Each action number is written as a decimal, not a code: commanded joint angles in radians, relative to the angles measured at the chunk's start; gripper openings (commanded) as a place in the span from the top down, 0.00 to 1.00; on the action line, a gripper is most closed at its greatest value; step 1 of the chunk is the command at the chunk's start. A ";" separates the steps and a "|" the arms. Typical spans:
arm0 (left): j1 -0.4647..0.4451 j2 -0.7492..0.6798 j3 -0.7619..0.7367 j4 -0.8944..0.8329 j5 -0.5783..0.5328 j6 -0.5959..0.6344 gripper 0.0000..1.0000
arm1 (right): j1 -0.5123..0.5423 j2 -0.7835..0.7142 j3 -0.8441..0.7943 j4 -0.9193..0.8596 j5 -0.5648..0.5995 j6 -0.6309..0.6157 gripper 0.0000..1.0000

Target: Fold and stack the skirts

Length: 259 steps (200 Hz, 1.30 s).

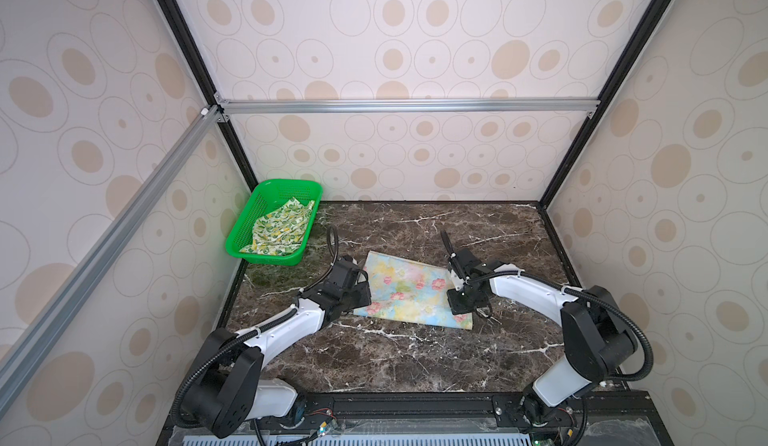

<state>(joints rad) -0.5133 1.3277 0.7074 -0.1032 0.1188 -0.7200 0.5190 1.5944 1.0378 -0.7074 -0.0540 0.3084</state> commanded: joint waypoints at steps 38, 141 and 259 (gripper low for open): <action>-0.113 0.171 0.182 0.204 0.155 0.049 1.00 | -0.054 -0.083 -0.083 0.019 -0.050 0.091 1.00; -0.302 0.533 0.379 0.320 0.263 0.032 1.00 | -0.191 -0.243 -0.235 0.075 -0.093 0.178 1.00; -0.314 0.634 0.452 0.119 0.168 0.099 1.00 | -0.331 -0.171 -0.307 0.269 -0.300 0.223 0.49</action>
<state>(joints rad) -0.8223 1.9480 1.1179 0.0856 0.3325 -0.6636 0.2028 1.3777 0.7364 -0.4969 -0.3054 0.5179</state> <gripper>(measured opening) 0.047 0.506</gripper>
